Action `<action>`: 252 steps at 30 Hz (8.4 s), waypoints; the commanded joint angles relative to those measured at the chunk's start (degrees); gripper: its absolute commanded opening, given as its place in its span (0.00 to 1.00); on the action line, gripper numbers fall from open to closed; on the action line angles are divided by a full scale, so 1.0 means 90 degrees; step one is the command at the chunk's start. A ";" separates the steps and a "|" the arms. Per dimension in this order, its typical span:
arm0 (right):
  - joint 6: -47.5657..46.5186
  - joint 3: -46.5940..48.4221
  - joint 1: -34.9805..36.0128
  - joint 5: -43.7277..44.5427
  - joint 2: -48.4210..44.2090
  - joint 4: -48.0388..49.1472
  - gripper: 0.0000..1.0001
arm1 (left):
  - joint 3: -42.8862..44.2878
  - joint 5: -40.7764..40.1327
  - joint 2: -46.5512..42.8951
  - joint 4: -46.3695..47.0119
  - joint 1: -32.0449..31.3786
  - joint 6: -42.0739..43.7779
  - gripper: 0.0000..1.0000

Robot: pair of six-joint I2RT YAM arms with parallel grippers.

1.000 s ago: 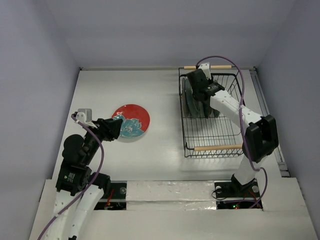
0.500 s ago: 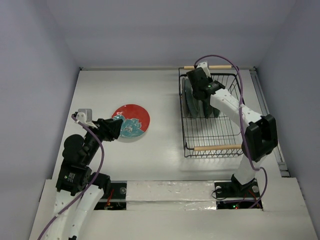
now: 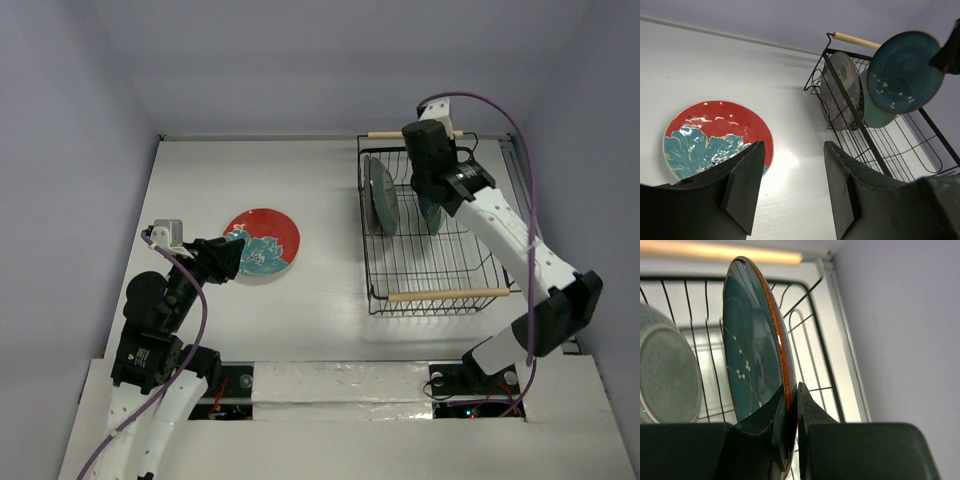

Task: Unload the plates from the dish rack

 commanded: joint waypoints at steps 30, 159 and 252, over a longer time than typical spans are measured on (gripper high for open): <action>0.3777 -0.0544 0.1443 -0.4360 -0.0872 0.4379 0.00 | 0.0048 -0.0360 -0.0254 0.0215 0.0019 -0.0063 0.47; 0.0955 -0.0573 -0.0110 -0.0630 -0.1884 0.1252 0.00 | -0.0010 -0.0253 -0.0273 0.0283 0.0019 -0.0102 0.33; 0.2734 -0.0914 0.2978 -0.2873 -0.0115 0.2224 0.00 | -0.0029 -0.0262 -0.0381 0.0302 0.0136 -0.0141 0.35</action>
